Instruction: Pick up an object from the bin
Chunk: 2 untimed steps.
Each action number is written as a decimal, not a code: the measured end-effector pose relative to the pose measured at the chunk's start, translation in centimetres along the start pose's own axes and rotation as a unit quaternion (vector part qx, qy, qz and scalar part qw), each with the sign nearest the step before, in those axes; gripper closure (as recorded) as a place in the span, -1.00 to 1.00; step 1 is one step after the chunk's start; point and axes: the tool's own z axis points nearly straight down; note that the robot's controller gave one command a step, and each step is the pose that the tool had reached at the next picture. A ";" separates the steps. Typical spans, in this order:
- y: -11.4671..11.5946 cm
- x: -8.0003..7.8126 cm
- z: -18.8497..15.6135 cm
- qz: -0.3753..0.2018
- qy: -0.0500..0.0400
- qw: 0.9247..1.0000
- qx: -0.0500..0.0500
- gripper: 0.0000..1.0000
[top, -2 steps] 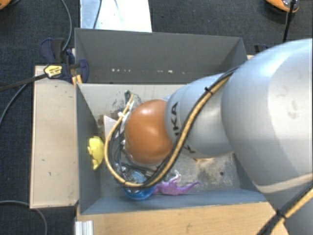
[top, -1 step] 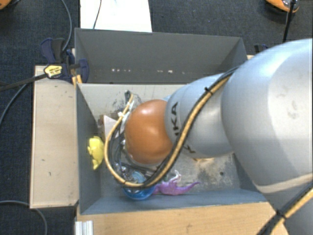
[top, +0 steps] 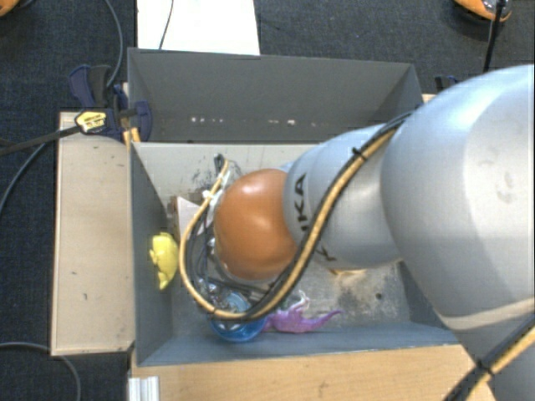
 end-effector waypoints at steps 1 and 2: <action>0.0 0.1 -1.5 0.000 0.002 1.000 0.000 1.00; 0.0 0.0 -3.2 0.001 0.001 1.000 0.000 1.00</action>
Offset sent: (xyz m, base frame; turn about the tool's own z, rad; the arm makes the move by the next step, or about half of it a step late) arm 0.0001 0.0000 0.0684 0.0000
